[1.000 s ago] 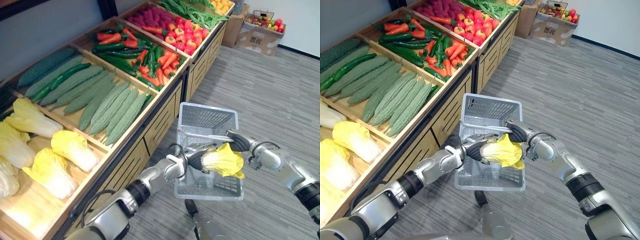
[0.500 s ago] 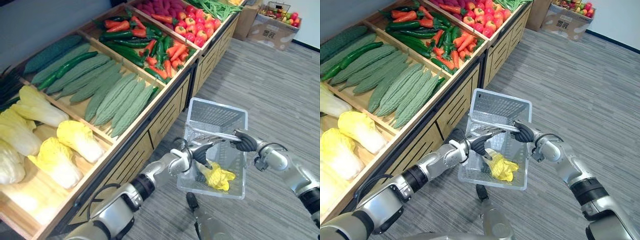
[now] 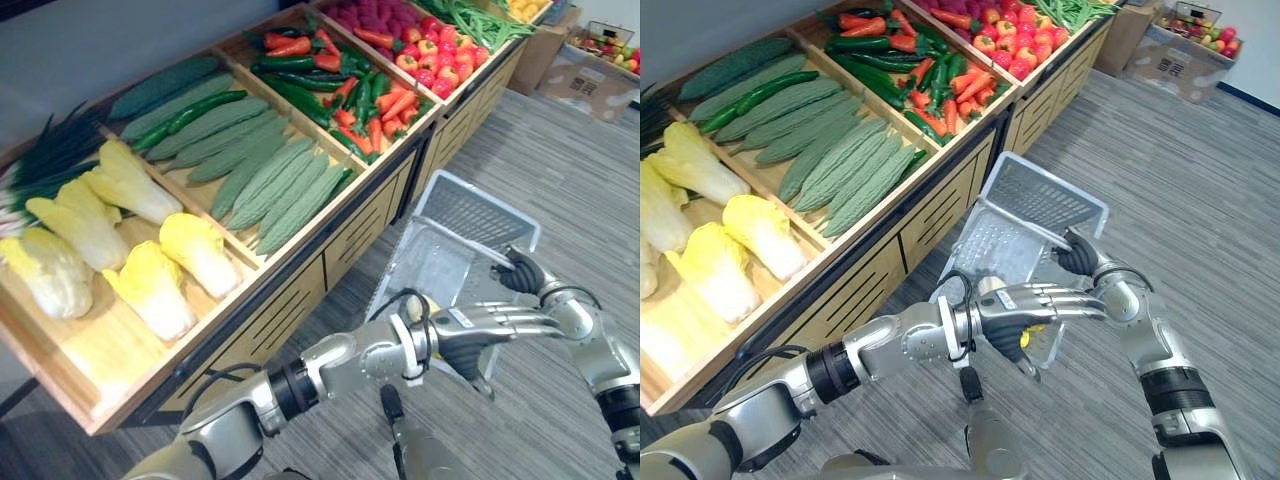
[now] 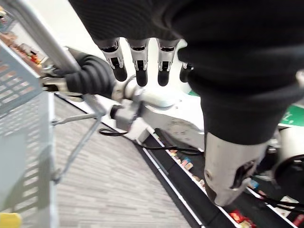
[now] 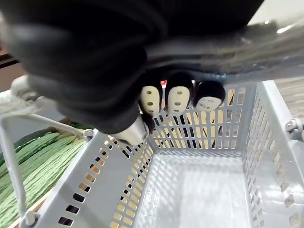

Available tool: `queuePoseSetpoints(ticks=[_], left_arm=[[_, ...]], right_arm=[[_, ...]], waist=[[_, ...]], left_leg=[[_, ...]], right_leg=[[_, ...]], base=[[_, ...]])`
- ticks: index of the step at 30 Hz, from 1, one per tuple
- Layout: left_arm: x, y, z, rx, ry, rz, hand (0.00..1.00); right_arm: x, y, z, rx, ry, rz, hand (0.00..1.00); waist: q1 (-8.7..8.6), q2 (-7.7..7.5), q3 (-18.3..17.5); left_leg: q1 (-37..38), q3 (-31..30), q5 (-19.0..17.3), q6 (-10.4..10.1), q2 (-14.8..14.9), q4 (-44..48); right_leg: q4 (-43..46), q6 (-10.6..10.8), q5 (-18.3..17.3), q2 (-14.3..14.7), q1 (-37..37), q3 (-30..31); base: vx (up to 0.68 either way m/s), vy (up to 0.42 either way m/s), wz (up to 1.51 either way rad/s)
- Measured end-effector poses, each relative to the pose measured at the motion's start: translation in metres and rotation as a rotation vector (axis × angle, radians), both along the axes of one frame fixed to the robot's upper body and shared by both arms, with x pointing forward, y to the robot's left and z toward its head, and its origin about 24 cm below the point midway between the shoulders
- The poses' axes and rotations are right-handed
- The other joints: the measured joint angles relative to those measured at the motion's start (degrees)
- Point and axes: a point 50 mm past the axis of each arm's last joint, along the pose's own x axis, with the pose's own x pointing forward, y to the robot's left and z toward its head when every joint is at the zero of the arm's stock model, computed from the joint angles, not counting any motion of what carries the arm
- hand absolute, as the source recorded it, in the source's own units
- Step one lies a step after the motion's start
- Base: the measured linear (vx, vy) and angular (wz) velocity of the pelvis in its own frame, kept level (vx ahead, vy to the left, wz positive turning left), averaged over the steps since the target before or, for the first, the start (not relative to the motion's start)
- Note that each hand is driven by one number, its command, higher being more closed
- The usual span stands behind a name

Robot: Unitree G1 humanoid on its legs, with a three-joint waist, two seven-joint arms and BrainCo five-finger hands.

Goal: Pick vegetable in the basket

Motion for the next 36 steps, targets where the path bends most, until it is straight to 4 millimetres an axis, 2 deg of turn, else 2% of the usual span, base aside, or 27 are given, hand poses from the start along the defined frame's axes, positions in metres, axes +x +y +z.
queuePoseSetpoints(ticks=[4,9,14,16,21,25,28,30,32,36], left_arm=[[-0.020,0.004,0.004,-0.030,0.048,-0.093,0.00],[-0.034,0.017,0.010,-0.054,0.090,-0.158,0.00],[-0.042,0.039,0.020,-0.053,0.110,-0.197,0.00],[-0.044,0.049,0.021,-0.040,0.120,-0.198,0.00],[-0.048,0.073,0.025,-0.073,0.128,-0.132,0.00],[-0.031,0.105,0.033,-0.217,0.135,0.106,0.00],[-0.012,0.154,0.036,-0.398,0.130,0.460,0.00],[-0.008,0.170,0.035,-0.484,0.132,0.588,0.00],[0.001,0.210,0.023,-0.651,0.149,0.910,0.00],[0.002,0.254,-0.006,-0.834,0.224,1.283,0.00]], right_arm=[[-0.001,-0.015,-0.006,0.034,0.007,-0.092,1.00],[-0.007,-0.042,-0.018,0.110,0.025,-0.256,1.00],[-0.027,-0.072,-0.040,0.144,0.090,-0.400,1.00],[-0.043,-0.086,-0.053,0.159,0.129,-0.474,1.00],[-0.082,-0.109,-0.078,0.203,0.189,-0.621,1.00],[-0.116,-0.115,-0.103,0.329,0.202,-0.758,1.00],[-0.148,-0.107,-0.143,0.489,0.267,-0.913,1.00],[-0.160,-0.100,-0.159,0.547,0.302,-0.973,1.00],[-0.183,-0.081,-0.191,0.668,0.401,-1.075,1.00],[-0.199,-0.057,-0.216,0.785,0.483,-1.174,1.00]], waist=[[0.55,0.10,-0.02],[1.22,0.58,-0.09],[2.31,0.95,-0.13],[3.32,1.15,-0.17],[3.65,1.48,-0.36],[4.94,1.68,-0.58],[4.98,1.23,-1.33],[5.00,0.99,-2.02],[5.63,0.53,-3.05],[6.48,0.00,-3.30]], left_leg=[[-1.50,-1.95,-0.04,0.04,0.02,0.44],[-4.54,-5.61,0.13,0.32,0.06,1.45],[-8.34,-11.04,0.63,1.14,-1.01,1.69],[-9.53,-13.26,1.05,1.84,-2.54,0.88],[-12.11,-19.67,2.96,4.20,-7.11,-2.43],[-13.30,-23.60,5.51,5.64,-10.75,-6.24],[-13.39,-28.02,9.20,6.46,-14.90,-12.28],[-13.41,-29.70,10.66,6.59,-16.19,-14.53],[-12.90,-32.86,14.12,7.36,-18.31,-18.97],[-11.40,-35.26,17.13,7.70,-19.98,-23.55]], right_leg=[[0.30,0.06,-0.07,-0.71,-0.06,-1.81],[0.41,0.06,-0.07,-1.81,-0.24,-4.79],[0.79,0.26,-0.30,-3.77,-0.12,-9.24],[1.36,0.45,-0.68,-5.33,0.19,-11.36],[2.94,0.80,-2.56,-9.42,1.70,-18.23],[2.73,0.84,-2.87,-11.92,2.65,-22.53],[0.47,0.84,-3.02,-13.48,4.96,-26.97],[-0.67,0.97,-2.91,-13.83,5.82,-28.32],[-2.22,0.97,-2.90,-14.15,7.51,-31.22],[-2.90,0.97,-2.91,-14.15,8.95,-32.16]], base=[[-0.05,-0.006,0.23],[-0.04,-0.004,0.35],[-0.05,0.009,0.48],[-0.06,0.039,0.54],[-0.04,0.043,0.79],[-0.01,0.034,0.62],[0.03,0.010,0.81],[0.06,-0.004,0.63],[0.09,-0.004,0.67],[0.04,0.031,0.36]])
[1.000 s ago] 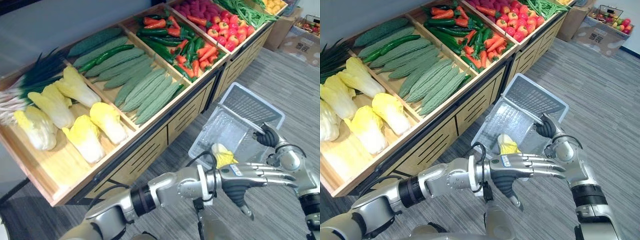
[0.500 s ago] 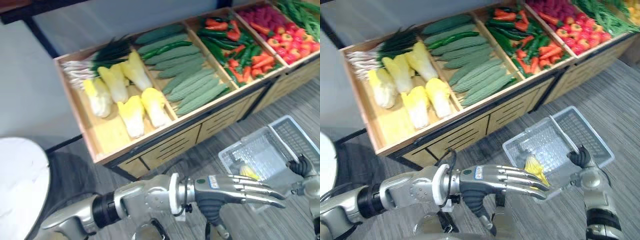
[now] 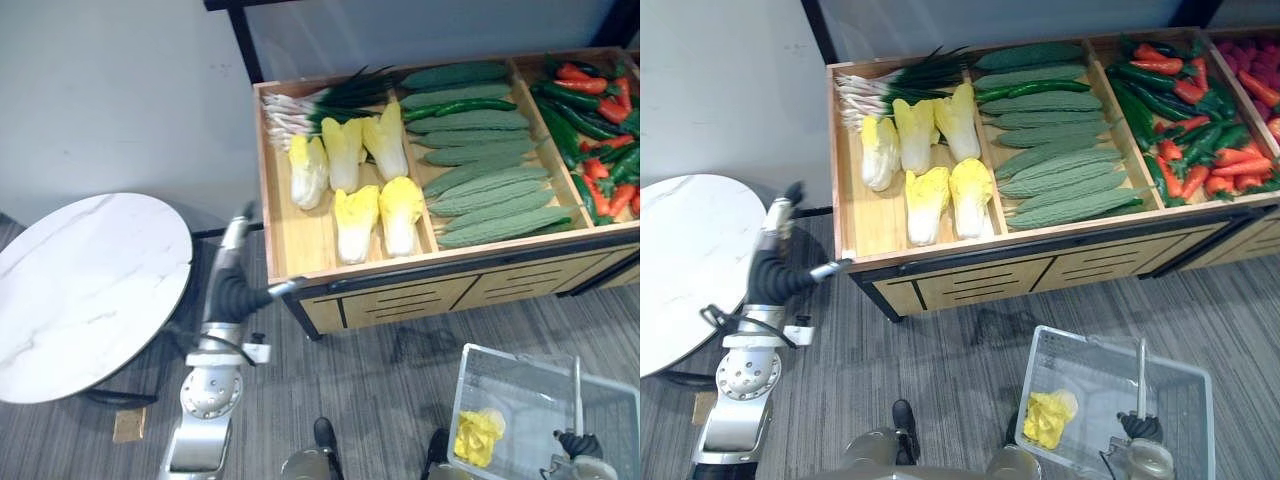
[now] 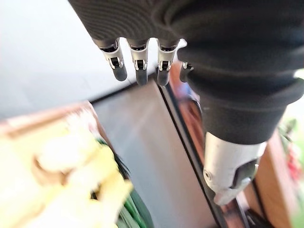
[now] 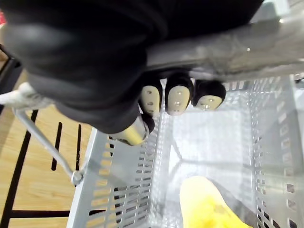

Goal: Pick vegetable in the basket

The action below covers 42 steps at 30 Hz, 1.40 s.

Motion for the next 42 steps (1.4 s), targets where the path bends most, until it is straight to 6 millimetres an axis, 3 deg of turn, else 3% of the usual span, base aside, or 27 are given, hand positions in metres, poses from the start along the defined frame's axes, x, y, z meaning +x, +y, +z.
queuePoseSetpoints(ticks=[5,11,14,16,19,22,25,28,36,42], left_arm=[[-0.012,0.030,-0.026,-0.115,0.074,0.279,0.00],[-0.035,0.070,-0.067,-0.207,0.202,0.628,0.00],[-0.058,0.093,-0.101,-0.258,0.329,0.832,0.00],[-0.082,0.103,-0.139,-0.317,0.491,0.960,0.00],[-0.122,0.105,-0.188,-0.499,0.694,1.101,0.00],[-0.162,0.089,-0.229,-0.683,0.901,1.205,0.00],[-0.186,0.069,-0.251,-0.747,1.082,1.195,0.00],[-0.192,0.059,-0.259,-0.744,1.183,1.119,0.00],[-0.166,0.047,-0.263,-0.560,1.297,0.803,0.00],[-0.159,0.038,-0.265,-0.481,1.339,0.690,0.00]], right_arm=[[-0.020,0.023,-0.018,0.085,0.041,-0.086,1.00],[-0.027,0.053,-0.030,0.127,0.071,-0.069,1.00],[-0.027,0.066,-0.034,0.133,0.076,-0.037,1.00],[-0.025,0.073,-0.034,0.140,0.065,-0.034,1.00],[-0.024,0.082,-0.036,0.155,0.068,-0.013,1.00],[-0.026,0.088,-0.038,0.166,0.083,-0.010,1.00],[-0.027,0.090,-0.040,0.173,0.100,-0.010,1.00],[-0.025,0.094,-0.042,0.180,0.113,0.021,1.00],[-0.013,0.096,-0.041,0.175,0.116,0.084,1.00],[-0.012,0.095,-0.041,0.158,0.128,0.122,1.00]], waist=[[0.05,-1.83,-2.18],[0.23,-4.16,-4.96],[0.28,-4.84,-5.66],[0.19,-4.96,-5.81],[0.00,-4.95,-6.14],[-0.18,-4.77,-6.41],[-0.22,-4.81,-6.55],[-0.31,-4.83,-6.56],[-1.65,-4.38,-6.28],[-1.69,-3.82,-5.88]], left_leg=[[1.72,-1.86,2.58,0.00,-1.13,-4.90],[5.05,-2.88,4.58,-0.88,-1.50,-9.94],[5.40,-3.04,4.65,-0.97,-1.54,-10.49],[5.75,-3.04,4.53,-0.82,-1.55,-10.51],[6.31,-2.80,4.34,-0.86,-1.60,-10.56],[6.36,-2.95,4.06,-0.86,-1.83,-10.56],[6.34,-2.91,3.83,-1.02,-2.05,-10.56],[6.45,-2.82,3.68,-1.21,-2.32,-10.49],[7.64,-2.25,3.41,-1.27,-2.34,-10.25],[9.51,-0.88,2.37,-1.82,-2.30,-10.60]], right_leg=[[-0.46,0.32,-0.56,0.00,1.07,-1.77],[-0.29,0.11,-1.52,0.02,2.84,-2.85],[-0.29,0.38,-2.02,-0.02,3.16,-3.18],[-0.46,0.22,-2.16,0.01,3.71,-3.27],[-0.82,0.20,-2.28,0.04,3.98,-3.20],[-1.78,0.20,-2.27,0.06,4.53,-3.21],[-2.29,0.18,-2.26,0.03,4.63,-3.09],[-2.34,0.08,-2.19,0.07,4.61,-2.76],[-2.21,-0.07,-2.30,0.24,4.80,-1.44],[-2.02,0.02,-2.68,0.22,5.66,0.04]], base=[[0.00,0.025,0.20],[-0.01,0.025,0.08],[-0.01,0.034,0.02],[0.01,0.013,0.02],[0.02,0.013,-0.03],[0.03,0.008,0.02],[0.05,0.012,-0.01],[0.06,0.005,-0.04],[0.05,-0.009,-0.09],[-0.01,-0.006,-0.12]])
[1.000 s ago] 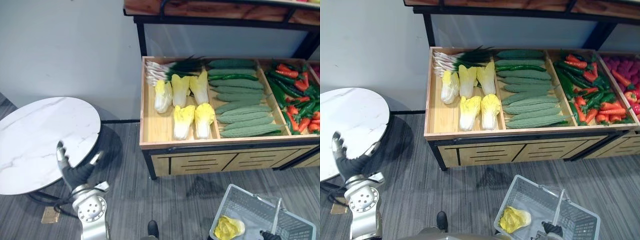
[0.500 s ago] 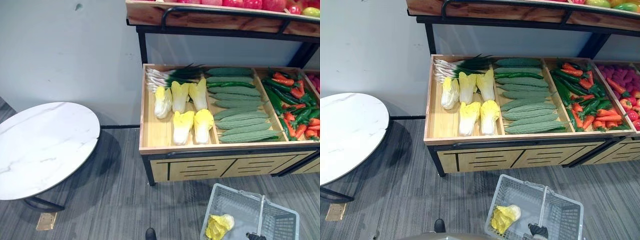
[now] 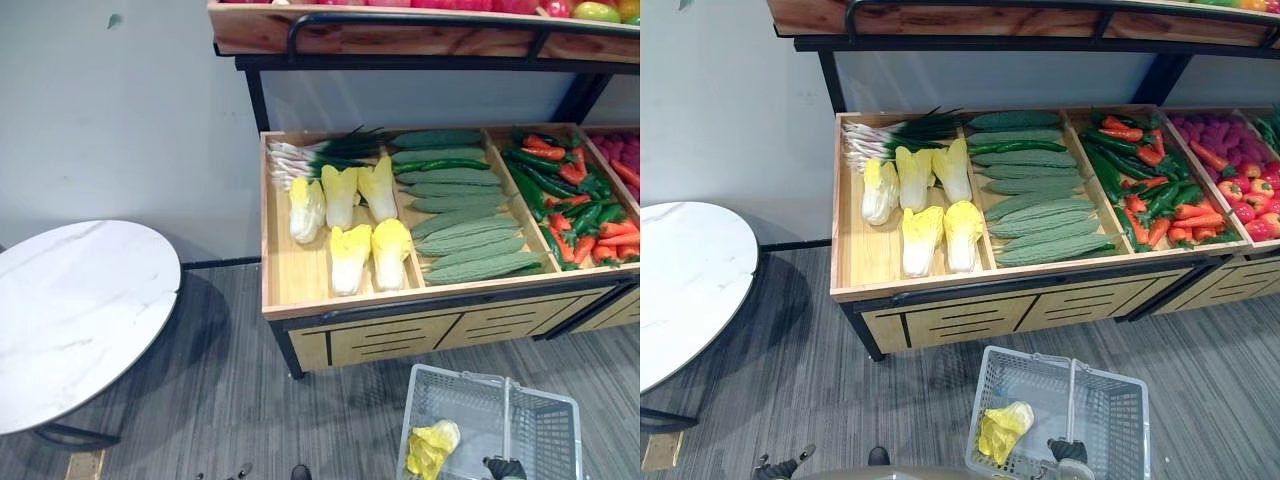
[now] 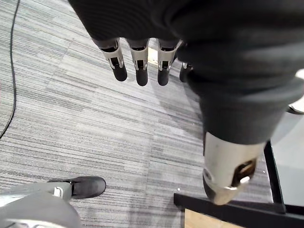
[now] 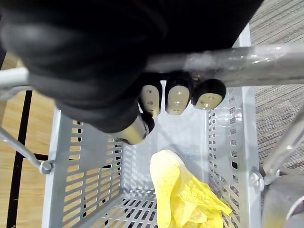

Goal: Pick vegetable in the basket

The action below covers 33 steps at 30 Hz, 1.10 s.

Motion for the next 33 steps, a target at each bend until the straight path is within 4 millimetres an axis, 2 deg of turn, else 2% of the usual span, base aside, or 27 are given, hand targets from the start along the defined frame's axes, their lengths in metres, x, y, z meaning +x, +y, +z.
queuePoseSetpoints(ticks=[5,7,8,9,10,11,12,13,14,15,16,18,19,21,23,24,25,26,27,29,31,32,33], left_arm=[[0.004,-0.001,0.000,-0.005,-0.003,-0.051,0.00],[0.006,0.001,0.001,-0.001,-0.002,-0.075,0.00],[0.006,0.001,0.001,-0.001,0.000,-0.083,0.00],[0.003,0.002,0.001,-0.002,0.007,-0.088,0.00],[0.001,0.004,0.001,-0.001,0.013,-0.094,0.00],[0.001,0.005,0.001,0.000,0.013,-0.097,0.00],[0.002,0.006,0.001,0.003,0.017,-0.109,0.00],[0.003,0.007,0.001,0.000,0.020,-0.111,0.00],[0.005,0.006,0.001,-0.004,0.018,-0.112,0.00],[0.006,0.001,-0.001,-0.024,0.015,-0.115,0.00],[0.011,-0.001,0.000,-0.022,-0.002,-0.140,0.00],[0.010,-0.002,0.000,-0.021,0.011,-0.177,0.00],[0.011,0.001,0.001,-0.016,0.011,-0.182,0.00],[0.011,0.004,0.001,-0.010,0.009,-0.178,0.00],[0.010,0.004,0.001,-0.015,0.010,-0.165,0.00],[0.009,0.004,0.001,-0.020,0.007,-0.152,0.00],[0.009,0.003,0.001,-0.025,0.004,-0.142,0.00],[0.010,0.002,0.000,-0.030,0.000,-0.133,0.00],[0.011,0.001,0.000,-0.033,-0.004,-0.133,0.00],[0.013,-0.002,0.000,-0.039,-0.011,-0.132,0.00],[0.023,-0.013,-0.001,-0.064,-0.036,-0.138,0.00],[0.023,-0.016,-0.002,-0.071,-0.038,-0.137,0.00],[0.023,-0.019,-0.002,-0.078,-0.039,-0.135,0.00]], right_arm=[[0.001,0.001,0.000,0.005,-0.005,-0.004,1.00],[0.007,0.000,0.002,0.014,-0.033,-0.032,1.00],[0.007,0.000,0.002,0.014,-0.035,-0.038,1.00],[0.008,-0.002,0.003,0.012,-0.046,-0.049,1.00],[0.009,-0.002,0.003,0.012,-0.056,-0.053,1.00],[0.009,0.000,0.003,0.015,-0.059,-0.052,1.00],[0.013,0.001,0.004,0.015,-0.078,-0.053,1.00],[0.018,0.003,0.006,0.016,-0.099,-0.049,1.00],[0.021,0.003,0.007,0.013,-0.112,-0.039,1.00],[0.029,0.003,0.011,0.008,-0.143,-0.024,1.00],[0.037,0.004,0.013,0.007,-0.160,0.000,1.00],[0.040,0.000,0.015,-0.007,-0.172,0.014,1.00],[0.039,0.001,0.014,-0.003,-0.159,0.033,1.00],[0.037,0.007,0.010,0.020,-0.130,0.060,1.00],[0.033,0.009,0.007,0.035,-0.103,0.058,1.00],[0.032,0.009,0.006,0.037,-0.093,0.055,1.00],[0.036,0.008,0.008,0.036,-0.093,0.057,1.00],[0.041,0.007,0.009,0.033,-0.102,0.062,1.00],[0.041,0.007,0.009,0.031,-0.099,0.064,1.00],[0.039,0.007,0.008,0.034,-0.089,0.063,1.00],[0.028,0.003,0.006,0.029,-0.068,0.040,1.00],[0.024,0.003,0.005,0.031,-0.064,0.033,1.00],[0.018,0.003,0.003,0.030,-0.051,0.028,1.00]], waist=[[0.02,-0.53,0.72],[-0.01,-1.13,3.06],[0.01,-1.44,3.28],[0.03,-0.60,3.62],[0.05,-0.89,3.84],[0.09,-0.36,3.76],[0.11,0.19,3.76],[0.01,0.36,3.89],[-0.08,0.36,4.28],[0.24,1.50,5.39],[-0.51,2.02,7.31],[-1.57,1.73,7.52],[-1.54,1.84,7.52],[-1.54,1.73,7.45],[-1.47,1.67,7.44],[-1.39,1.61,7.40],[-1.30,1.30,7.23],[-1.34,1.56,7.40],[-1.31,1.74,7.51],[-1.52,2.17,7.57],[-2.90,3.80,8.01],[-3.22,4.05,8.01],[-3.23,4.22,8.04]], left_leg=[[0.11,-0.11,-0.90,0.07,0.26,1.19],[-2.38,-0.25,-6.60,0.19,1.98,11.34],[-3.40,-0.22,-8.22,0.18,2.69,14.41],[-4.74,0.10,-11.05,0.44,4.32,19.86],[-6.21,1.40,-13.52,0.59,5.83,24.12],[-6.63,2.17,-14.55,0.60,6.65,25.61],[-7.31,4.89,-16.27,0.90,8.31,27.95],[-7.19,8.34,-17.03,1.70,9.26,28.64],[-6.55,10.12,-17.07,2.23,9.28,27.95],[-4.52,15.39,-16.05,3.96,10.21,23.95],[-1.96,19.78,-15.85,4.44,9.71,22.15],[0.91,25.25,-16.32,5.67,8.19,20.93],[1.74,28.67,-16.56,6.07,8.06,20.82],[2.52,33.71,-16.52,6.13,7.96,20.25],[3.13,39.18,-16.52,6.13,8.03,20.18],[3.20,41.99,-16.52,6.13,8.20,20.27],[3.22,46.63,-16.52,6.12,8.66,20.98],[3.33,50.56,-16.53,6.14,9.59,22.16],[3.67,52.56,-16.53,6.13,10.04,22.60],[4.33,56.56,-16.52,6.11,11.68,24.64],[5.58,57.13,-16.47,6.04,15.96,29.25],[6.10,56.69,-16.45,6.01,17.40,30.91],[7.52,56.00,-16.19,5.78,20.09,34.28]], right_leg=[[1.79,0.22,-1.54,-0.21,-0.14,0.02],[6.61,0.36,-4.33,-1.12,-0.60,0.60],[8.05,0.31,-4.94,-1.19,-1.18,1.07],[10.33,0.56,-5.52,-1.01,-1.63,1.97],[11.32,0.73,-5.35,-0.45,-2.86,3.66],[11.69,0.79,-4.93,-0.10,-3.49,4.97],[12.00,-0.69,-2.95,0.99,-5.65,7.49],[11.85,-3.12,0.70,1.83,-8.21,7.85],[10.73,-4.86,3.50,2.13,-9.23,7.56],[5.92,-6.15,9.45,3.23,-8.50,5.87],[19.35,-7.77,1.11,0.84,-10.29,-2.23],[36.17,-7.48,-7.96,-3.49,-9.79,-9.65],[41.64,-6.96,-10.03,-4.10,-8.09,-12.12],[44.47,-5.89,-11.24,-4.03,-5.10,-13.64],[42.58,-5.55,-11.30,-4.26,-1.74,-14.75],[39.63,-4.00,-12.34,-4.11,-0.66,-14.95],[35.06,-1.46,-14.22,-4.04,-0.57,-16.59],[30.64,-1.47,-15.83,-3.32,-0.72,-19.33],[28.27,-1.63,-16.31,-2.60,-0.81,-19.93],[20.97,-2.39,-16.80,0.63,-0.07,-19.76],[14.13,-4.41,-15.57,5.15,2.18,-17.56],[13.38,-4.58,-15.47,5.96,2.90,-17.04],[12.81,-4.77,-15.35,7.36,4.03,-15.37]], base=[[0.00,0.000,0.00],[0.00,-0.002,-0.04],[0.01,0.003,-0.19],[0.03,0.029,-0.41],[0.04,0.050,-0.56],[0.00,0.120,-0.94],[-0.04,0.186,-1.32],[-0.04,0.165,-1.45],[-0.14,0.212,-1.70],[-0.17,0.213,-1.71],[-0.19,0.261,-1.66],[-0.09,0.216,-1.41],[-0.07,0.181,-1.38],[-0.08,0.100,-1.27],[-0.08,0.036,-1.47],[-0.10,-0.034,-1.97],[-0.09,-0.110,-2.02],[-0.07,-0.141,-1.90],[-0.06,-0.201,-1.78],[-0.03,-0.233,-1.36],[-0.03,-0.277,-0.84],[-0.07,-0.200,-0.65],[-0.09,-0.126,-0.73]])
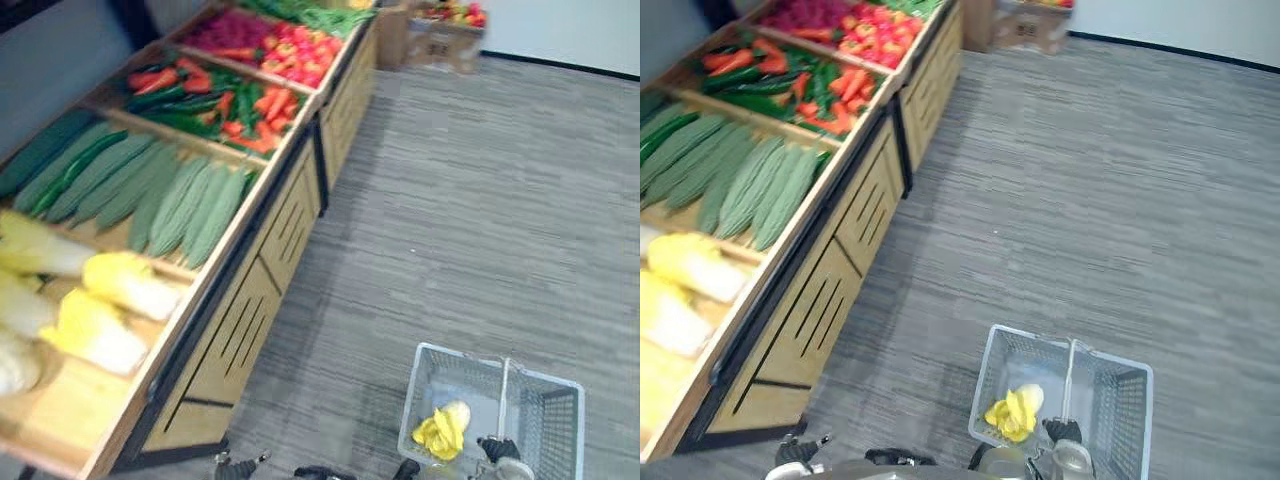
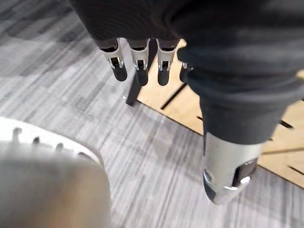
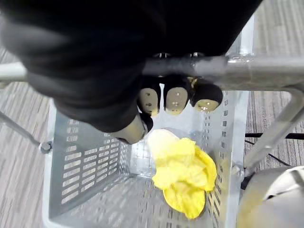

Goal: Pick vegetable in the basket

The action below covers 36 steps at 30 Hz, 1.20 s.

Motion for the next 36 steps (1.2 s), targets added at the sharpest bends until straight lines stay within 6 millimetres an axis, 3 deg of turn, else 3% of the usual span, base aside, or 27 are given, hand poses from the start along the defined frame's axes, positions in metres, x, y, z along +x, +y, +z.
queuePoseSetpoints(ticks=[2,3,4,5,7,8,9,10,12,14,16,19,23,27,30,31,33,34,35,36], left_arm=[[0.000,-0.001,0.000,-0.004,-0.002,0.004,0.00],[0.002,-0.001,0.001,-0.003,-0.022,0.015,0.00],[0.003,-0.002,0.002,-0.003,-0.042,0.032,0.00],[0.003,-0.003,0.002,-0.004,-0.046,0.035,0.00],[0.001,-0.005,0.002,-0.009,-0.057,0.049,0.00],[0.001,-0.005,0.002,-0.009,-0.061,0.046,0.00],[0.000,-0.006,0.002,-0.009,-0.063,0.040,0.00],[0.001,-0.007,0.002,-0.011,-0.066,0.036,0.00],[0.003,-0.007,0.003,-0.013,-0.070,0.020,0.00],[0.012,0.002,0.007,0.018,-0.093,-0.021,0.00],[0.011,0.004,0.007,0.023,-0.083,-0.022,0.00],[0.012,0.001,0.007,0.021,-0.083,-0.046,0.00],[0.011,0.002,0.006,0.023,-0.073,-0.054,0.00],[0.013,0.003,0.007,0.040,-0.068,-0.100,0.00],[0.013,0.004,0.007,0.044,-0.068,-0.108,0.00],[0.013,0.003,0.007,0.044,-0.066,-0.121,0.00],[0.011,0.005,0.007,0.050,-0.058,-0.137,0.00],[0.006,0.009,0.007,0.060,-0.046,-0.140,0.00],[0.006,0.010,0.008,0.062,-0.045,-0.139,0.00],[0.002,0.010,0.007,0.062,-0.030,-0.132,0.00]], right_arm=[[-0.008,-0.002,-0.001,-0.011,0.016,0.001,1.00],[-0.008,-0.001,-0.001,-0.019,0.022,0.009,1.00],[-0.003,-0.008,0.001,-0.040,0.011,0.015,1.00],[-0.001,-0.010,0.003,-0.049,0.007,0.020,1.00],[-0.005,-0.014,0.002,-0.055,0.015,0.013,1.00],[-0.008,-0.014,0.002,-0.053,0.020,0.007,1.00],[-0.010,-0.014,0.001,-0.051,0.021,-0.001,1.00],[-0.009,-0.017,0.003,-0.059,0.009,-0.007,1.00],[-0.008,-0.016,0.003,-0.057,0.005,-0.003,1.00],[-0.006,-0.005,0.001,-0.031,-0.014,0.007,1.00],[-0.004,-0.002,0.001,-0.026,-0.019,0.010,1.00],[-0.004,-0.001,0.001,-0.027,-0.021,0.013,1.00],[0.002,0.001,0.002,-0.023,-0.033,0.029,1.00],[0.015,0.003,0.006,-0.028,-0.062,0.064,1.00],[0.017,0.003,0.006,-0.028,-0.070,0.070,1.00],[0.017,0.003,0.007,-0.029,-0.071,0.072,1.00],[0.021,0.000,0.010,-0.040,-0.097,0.066,1.00],[0.024,0.003,0.011,-0.033,-0.117,0.070,1.00],[0.025,0.005,0.011,-0.027,-0.127,0.071,1.00],[0.026,0.009,0.011,-0.017,-0.137,0.072,1.00]], waist=[[0.06,0.00,-0.05],[0.52,-0.28,0.09],[0.92,-0.25,0.20],[1.20,-0.24,0.21],[1.87,-0.28,0.37],[1.87,-0.26,0.38],[1.84,-0.18,0.43],[1.76,0.71,0.91],[1.65,0.78,0.88],[1.88,-1.63,1.76],[2.27,-2.68,1.44],[3.14,-2.18,1.50],[3.39,-1.94,1.51],[3.55,-2.21,1.66],[3.57,-3.00,2.02],[3.60,-3.25,2.19],[3.47,-3.20,2.20],[3.42,-3.59,2.55],[3.42,-3.24,2.91],[3.44,-3.86,3.05]], left_leg=[[0.47,-5.14,2.54,-0.25,2.53,4.89],[-2.24,-13.80,4.49,-0.87,2.84,8.02],[-6.10,-26.60,3.11,-2.85,-0.81,6.94],[-7.24,-32.08,2.58,-3.68,-3.13,5.14],[-8.16,-47.90,1.19,-5.70,-10.52,-3.21],[-8.17,-51.07,1.02,-6.03,-11.72,-5.53],[-8.35,-55.38,1.27,-6.29,-13.17,-9.13],[-8.94,-61.57,6.06,-6.62,-14.67,-15.65],[-8.29,-64.44,5.53,-7.89,-15.55,-18.11],[-8.21,-64.25,6.23,-6.80,-18.51,-20.48],[-8.70,-64.32,6.40,-6.52,-20.02,-20.65],[-8.10,-64.57,7.17,-5.31,-21.74,-22.46],[-7.77,-64.46,7.19,-5.23,-21.79,-22.77],[-7.84,-63.85,4.84,-3.91,-21.76,-20.88],[-8.72,-63.91,0.26,-2.87,-22.21,-15.57],[-8.79,-64.08,-2.36,-1.93,-22.28,-13.34],[-8.39,-64.27,-3.53,-1.48,-22.31,-12.22],[-6.29,-64.53,-4.71,-0.90,-22.50,-12.09],[-5.20,-64.75,-5.10,-0.30,-22.19,-12.11],[-3.68,-64.95,-5.71,-0.02,-21.72,-12.24]], right_leg=[[-0.89,-0.34,0.18,0.88,0.99,2.99],[-1.75,-1.26,0.54,0.67,1.29,6.38],[-1.94,-2.04,1.01,-0.15,-0.04,10.33],[-1.91,-2.32,1.27,-0.74,-0.79,11.97],[-1.95,-2.08,2.17,-1.76,-1.56,17.83],[-1.95,-1.91,2.28,-1.76,-1.56,19.00],[-1.99,-1.43,2.55,-1.67,-1.73,20.46],[-2.28,-0.28,3.19,-0.86,-1.90,22.27],[-3.82,1.41,4.19,-0.56,-1.99,23.57],[-5.79,3.05,5.61,-2.99,-2.49,23.73],[-6.18,3.63,5.98,-4.27,-2.82,24.08],[-6.17,3.81,6.08,-5.38,-2.91,24.13],[-6.14,3.86,6.09,-5.28,-2.95,24.38],[-3.98,4.63,5.25,-5.59,-3.91,25.47],[2.72,6.02,1.50,-7.51,-5.06,25.93],[10.57,7.02,0.35,-8.89,-7.79,26.34],[22.08,5.55,1.42,-10.14,-12.92,26.62],[32.38,3.58,4.89,-11.55,-16.82,26.90],[35.94,3.81,5.32,-11.58,-18.55,27.41],[39.40,3.80,3.61,-10.70,-20.05,27.57]], base=[[-0.10,-0.121,-0.82],[-0.07,-0.085,-1.09],[-0.08,-0.047,-1.27],[-0.03,0.038,-1.44],[0.00,0.107,-1.31],[0.04,0.170,-0.96],[0.04,0.224,-0.86],[0.05,0.298,-0.79],[0.06,0.236,-0.38],[0.04,0.222,0.05],[0.00,0.172,0.09],[0.02,0.088,0.09],[0.01,0.003,-0.05],[0.02,0.019,-0.14],[0.03,0.089,-0.03],[0.02,0.114,0.05],[0.10,0.153,0.07],[0.19,0.151,0.07],[0.21,0.101,0.03],[0.25,0.031,0.13]])
